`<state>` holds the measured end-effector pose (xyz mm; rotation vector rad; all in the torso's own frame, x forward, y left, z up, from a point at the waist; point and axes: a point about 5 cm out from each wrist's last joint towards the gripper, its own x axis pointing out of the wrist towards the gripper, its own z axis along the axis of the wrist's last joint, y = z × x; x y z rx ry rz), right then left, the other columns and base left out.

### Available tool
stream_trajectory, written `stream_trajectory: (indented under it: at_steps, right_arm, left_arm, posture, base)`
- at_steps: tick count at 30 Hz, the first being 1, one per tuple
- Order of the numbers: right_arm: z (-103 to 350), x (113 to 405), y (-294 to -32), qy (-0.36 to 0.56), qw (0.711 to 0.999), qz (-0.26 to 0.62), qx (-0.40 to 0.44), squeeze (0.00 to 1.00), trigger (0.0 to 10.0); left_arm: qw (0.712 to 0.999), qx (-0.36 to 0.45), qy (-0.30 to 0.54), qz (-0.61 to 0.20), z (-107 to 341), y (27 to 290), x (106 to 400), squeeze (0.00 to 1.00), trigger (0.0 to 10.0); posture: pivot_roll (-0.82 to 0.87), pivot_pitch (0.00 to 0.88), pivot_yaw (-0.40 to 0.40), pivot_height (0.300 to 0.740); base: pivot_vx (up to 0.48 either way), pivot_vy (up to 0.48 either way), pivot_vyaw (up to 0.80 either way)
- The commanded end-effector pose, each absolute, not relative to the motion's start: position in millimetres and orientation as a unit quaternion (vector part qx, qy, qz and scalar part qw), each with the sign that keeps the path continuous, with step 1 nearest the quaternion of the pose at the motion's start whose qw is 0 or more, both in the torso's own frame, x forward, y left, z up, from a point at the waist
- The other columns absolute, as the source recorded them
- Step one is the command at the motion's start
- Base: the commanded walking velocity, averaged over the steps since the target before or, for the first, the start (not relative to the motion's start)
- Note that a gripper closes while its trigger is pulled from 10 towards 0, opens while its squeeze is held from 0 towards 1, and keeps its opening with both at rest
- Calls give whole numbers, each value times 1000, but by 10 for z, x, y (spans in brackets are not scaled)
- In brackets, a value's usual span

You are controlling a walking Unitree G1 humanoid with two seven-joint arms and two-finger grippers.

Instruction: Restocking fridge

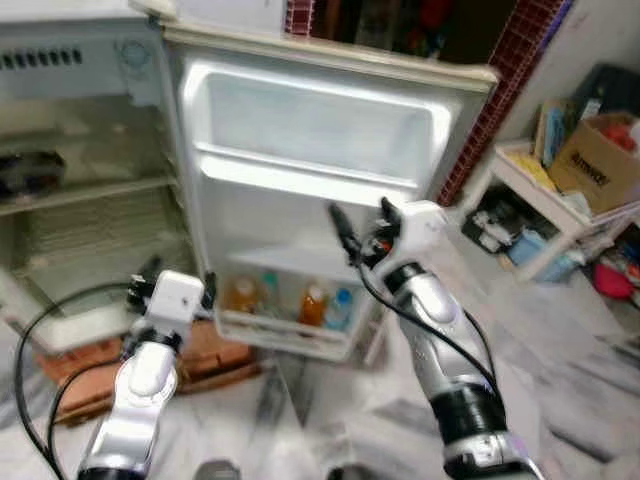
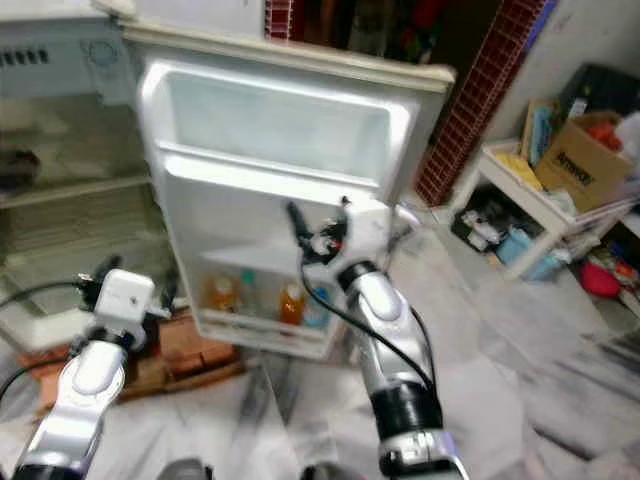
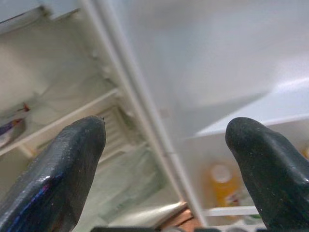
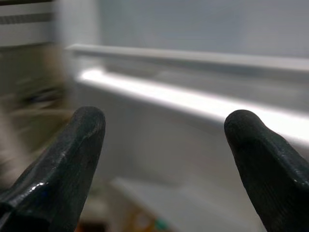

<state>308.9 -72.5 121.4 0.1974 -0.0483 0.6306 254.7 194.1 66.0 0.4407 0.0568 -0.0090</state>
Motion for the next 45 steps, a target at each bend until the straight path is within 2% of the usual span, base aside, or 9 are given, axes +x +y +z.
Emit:
stream_trajectory:
  at_steps: [1,8,13,18,21,26,30,33,45]
  right_arm:
    - [1207,3060,-773,-16,938,330,103,0,10000]
    - [1226,3060,-810,-22,934,341,102,0,10000]
    - [1223,3041,-830,-21,927,361,99,0,10000]
    - [1211,3067,-880,-24,933,350,80,0,10000]
    - [1237,3074,-922,-44,941,329,67,0,10000]
    - [1234,3119,-1090,-58,970,228,56,0,10000]
    - [1209,3105,-1127,-54,974,209,60,0,10000]
    - [1129,3076,-1215,-48,985,162,47,0,10000]
    - [1066,3111,-1317,-36,996,87,6,0,10000]
  left_arm:
    - [976,214,23,-17,661,1849,2539,0,10000]
    - [976,215,24,-16,654,1853,2537,0,10000]
    - [976,214,26,-17,640,1838,2525,0,10000]
    - [978,209,23,-10,652,1861,2525,0,10000]
    - [977,212,24,-9,656,1889,2520,0,10000]
    - [978,208,32,0,638,1952,2459,0,10000]
    - [979,199,36,6,625,1968,2421,0,10000]
    - [981,189,34,2,620,1964,2385,0,10000]
    - [983,181,25,-11,665,1944,2397,0,10000]
  posture:
    - [67,0,-86,740]
    - [65,0,-89,740]
    - [63,0,-88,740]
    - [65,0,-84,740]
    - [68,0,-83,740]
    - [73,0,-79,740]
    - [75,0,-77,740]
    - [76,0,-71,740]
    - [69,0,-65,740]
  base:
    - [0,-480,0]
    - [0,-480,0]
    - [0,-480,721]
    - [0,0,428]
    - [0,0,646]
    - [0,0,676]
    - [0,0,675]
    - [0,0,650]
    - [289,0,0]
